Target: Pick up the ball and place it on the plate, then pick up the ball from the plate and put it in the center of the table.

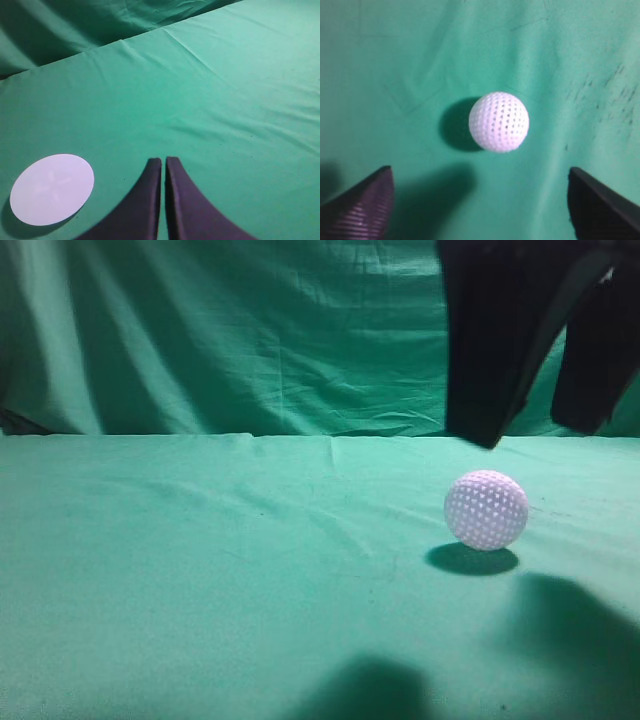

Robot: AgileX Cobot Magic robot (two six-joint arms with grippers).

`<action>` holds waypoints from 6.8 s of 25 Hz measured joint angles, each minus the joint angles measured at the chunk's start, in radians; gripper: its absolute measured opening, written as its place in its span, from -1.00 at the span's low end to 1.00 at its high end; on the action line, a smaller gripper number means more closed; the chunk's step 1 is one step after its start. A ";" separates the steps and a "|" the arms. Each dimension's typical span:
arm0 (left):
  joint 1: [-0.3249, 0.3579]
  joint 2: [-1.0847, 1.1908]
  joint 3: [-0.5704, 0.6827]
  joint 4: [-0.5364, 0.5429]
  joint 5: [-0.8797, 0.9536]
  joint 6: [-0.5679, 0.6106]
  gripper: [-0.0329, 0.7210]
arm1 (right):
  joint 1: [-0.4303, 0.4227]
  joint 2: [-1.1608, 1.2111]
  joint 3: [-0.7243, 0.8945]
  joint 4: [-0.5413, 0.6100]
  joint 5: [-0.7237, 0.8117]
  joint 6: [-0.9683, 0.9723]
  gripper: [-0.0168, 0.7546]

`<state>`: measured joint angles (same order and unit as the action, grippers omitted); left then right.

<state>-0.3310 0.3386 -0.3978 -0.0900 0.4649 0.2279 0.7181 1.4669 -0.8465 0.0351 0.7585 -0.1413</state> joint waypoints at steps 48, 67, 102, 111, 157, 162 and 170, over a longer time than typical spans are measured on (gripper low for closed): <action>0.000 0.000 0.000 0.001 0.000 -0.004 -0.91 | 0.002 0.598 -0.867 -0.104 0.136 0.121 -0.13; 0.000 0.000 0.000 -0.001 0.000 -0.004 -0.91 | 0.002 0.791 -0.974 -0.086 0.128 0.116 0.46; 0.000 -0.253 0.042 -0.183 0.125 0.040 -0.91 | 0.002 -0.176 -0.841 -0.038 0.512 0.120 -0.96; 0.000 -0.255 0.079 -0.163 0.076 0.044 -0.91 | 0.002 -0.610 -0.232 0.042 0.197 0.120 -0.96; 0.000 -0.255 0.177 -0.163 -0.028 0.044 -0.91 | -0.272 -1.405 0.677 -0.005 -0.381 0.168 -0.83; 0.000 -0.255 0.177 -0.163 -0.028 0.044 -0.91 | -0.450 -1.475 0.677 -0.005 -0.312 0.168 -0.83; 0.000 -0.255 0.179 -0.163 -0.028 0.044 -0.91 | -0.532 -1.477 0.762 0.000 -0.366 0.170 -0.83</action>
<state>-0.3310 0.0839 -0.2189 -0.2535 0.4366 0.2718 0.1861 -0.0101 -0.0844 0.0353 0.3921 0.0284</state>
